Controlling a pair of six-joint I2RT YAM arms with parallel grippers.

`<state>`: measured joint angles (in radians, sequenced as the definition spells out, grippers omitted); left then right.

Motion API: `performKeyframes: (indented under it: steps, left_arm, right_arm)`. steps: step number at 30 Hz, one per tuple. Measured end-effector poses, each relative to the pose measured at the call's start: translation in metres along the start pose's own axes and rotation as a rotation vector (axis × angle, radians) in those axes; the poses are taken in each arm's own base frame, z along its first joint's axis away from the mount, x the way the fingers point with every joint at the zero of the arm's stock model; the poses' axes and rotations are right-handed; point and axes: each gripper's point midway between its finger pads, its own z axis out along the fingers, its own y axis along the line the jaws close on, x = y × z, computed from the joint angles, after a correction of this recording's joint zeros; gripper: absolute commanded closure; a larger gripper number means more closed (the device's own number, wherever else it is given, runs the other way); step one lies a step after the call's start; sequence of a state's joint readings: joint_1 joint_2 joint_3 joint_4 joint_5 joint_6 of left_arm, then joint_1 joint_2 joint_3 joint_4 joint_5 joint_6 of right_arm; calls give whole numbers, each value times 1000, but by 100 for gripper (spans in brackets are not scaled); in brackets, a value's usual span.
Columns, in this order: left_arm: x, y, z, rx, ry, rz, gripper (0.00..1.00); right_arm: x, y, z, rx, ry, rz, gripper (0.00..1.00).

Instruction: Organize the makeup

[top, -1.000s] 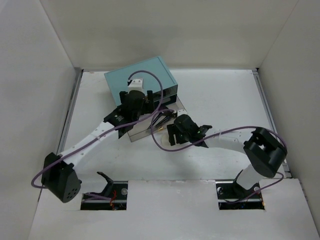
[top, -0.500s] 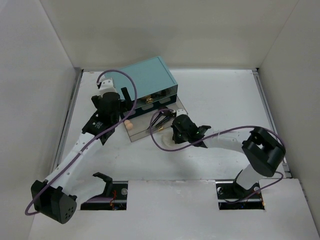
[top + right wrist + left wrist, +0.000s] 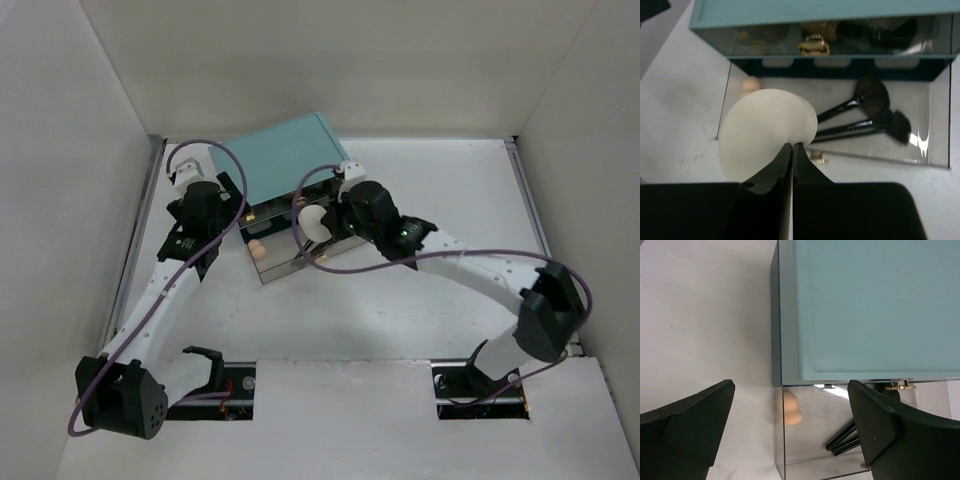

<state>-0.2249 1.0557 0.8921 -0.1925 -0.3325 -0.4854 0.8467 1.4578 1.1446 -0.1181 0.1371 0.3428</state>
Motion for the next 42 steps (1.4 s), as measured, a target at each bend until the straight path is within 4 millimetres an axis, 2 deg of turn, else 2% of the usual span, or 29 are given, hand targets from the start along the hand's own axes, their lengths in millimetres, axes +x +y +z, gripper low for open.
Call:
performKeyframes:
  steps: [2, 5, 6, 9, 10, 11, 13, 15, 19, 21, 22, 24, 26, 28, 29, 31, 35, 38, 42]
  left_arm:
    - [2, 0, 9, -4, 10, -26, 0]
    - [6, -1, 25, -11, 23, -63, 12]
    - [7, -1, 30, -13, 25, -74, 16]
    - [12, 1, 46, -27, 36, -104, 25]
    - [14, 1, 51, -32, 40, -114, 29]
    - [16, 2, 56, -36, 45, -121, 34]
    - [18, 3, 64, -41, 47, -137, 42]
    - [18, 2, 70, -36, 46, -156, 52]
    - [14, -6, 75, -5, 29, -181, 66]
    - [12, -8, 78, 3, 22, -191, 70]
    - [12, -8, 79, 7, 18, -196, 73]
    - [11, -8, 81, 8, 10, -204, 78]
    - [10, -8, 82, 11, 3, -212, 83]
    - [9, -8, 83, 15, -4, -214, 86]
    - [9, -8, 83, 18, -5, -216, 87]
    - [8, -8, 85, 22, -10, -219, 89]
    - [8, -8, 86, 37, -13, -225, 89]
    - [8, -9, 87, 51, -8, -229, 90]
    - [9, -10, 88, 70, -5, -232, 91]
  right_arm:
    - [-9, -4, 29, 17, -1, -21, 94]
    - [3, -19, 70, 55, 47, -54, 80]
    - [10, -26, 82, 69, 69, -64, 61]
    - [31, -41, 103, 96, 126, -83, 30]
    - [36, -45, 105, 104, 142, -85, 22]
    - [39, -47, 105, 107, 153, -93, 20]
    - [33, -45, 100, 98, 143, -102, 20]
    - [22, -40, 86, 80, 111, -110, 21]
    - [-5, -26, 42, 39, 22, -114, 25]
    - [-7, -16, 18, 9, -13, -115, 27]
    - [-3, -12, 9, -7, -18, -118, 28]
    - [21, -3, -4, -41, 4, -131, 31]
    - [61, 4, -11, -68, 76, -160, 36]
    - [105, 6, -13, -84, 172, -192, 45]
    - [125, 6, -13, -87, 221, -207, 49]
    - [152, 4, -8, -84, 290, -219, 52]
    - [174, 0, 15, -59, 345, -214, 64]
    - [169, 0, 45, -42, 326, -194, 67]
    - [141, -12, 90, 21, 230, -147, 67]
